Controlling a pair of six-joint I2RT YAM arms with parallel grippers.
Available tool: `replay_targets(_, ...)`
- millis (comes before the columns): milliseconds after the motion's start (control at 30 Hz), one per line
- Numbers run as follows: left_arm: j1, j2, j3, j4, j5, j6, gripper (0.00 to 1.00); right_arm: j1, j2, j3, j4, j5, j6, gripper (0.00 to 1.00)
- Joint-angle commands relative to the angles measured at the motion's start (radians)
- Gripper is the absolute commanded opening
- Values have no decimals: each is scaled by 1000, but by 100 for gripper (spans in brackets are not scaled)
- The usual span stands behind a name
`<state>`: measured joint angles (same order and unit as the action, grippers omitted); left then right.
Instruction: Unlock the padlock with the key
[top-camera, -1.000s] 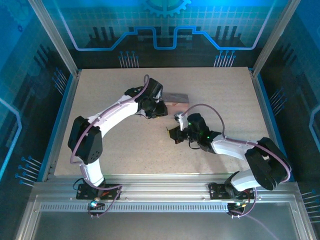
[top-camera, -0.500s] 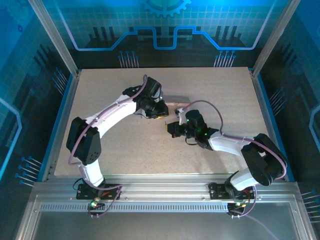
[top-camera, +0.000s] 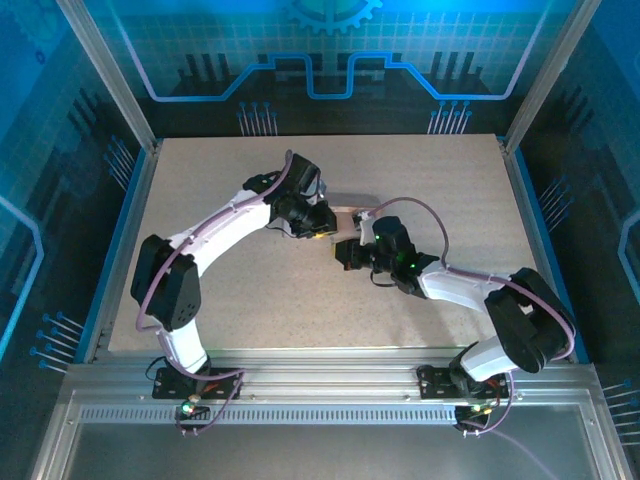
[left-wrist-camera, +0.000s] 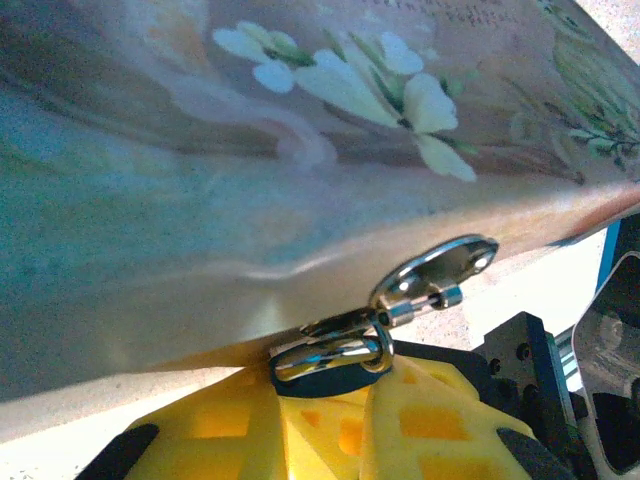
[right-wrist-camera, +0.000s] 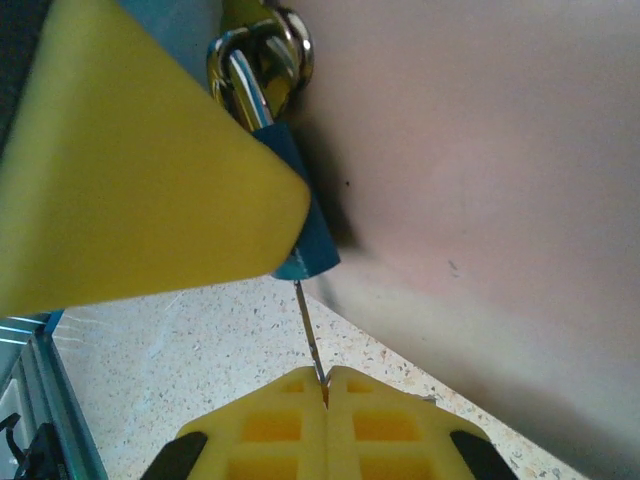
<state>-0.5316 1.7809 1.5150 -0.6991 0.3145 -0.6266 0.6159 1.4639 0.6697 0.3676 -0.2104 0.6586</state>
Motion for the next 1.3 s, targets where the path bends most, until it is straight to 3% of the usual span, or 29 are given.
replay_targets(0, 17, -64, -11, 44, 49, 25, 0, -17, -35, -1, -1, 0, 4, 0)
replay_targets(633, 19, -65, -38, 71, 80, 27, 0, -31, -17, 6, 36, -65, 34, 0)
replay_targets(1267, 18, -84, -71, 79, 78, 56, 0, -46, 20, 67, -67, -125, 78, 0)
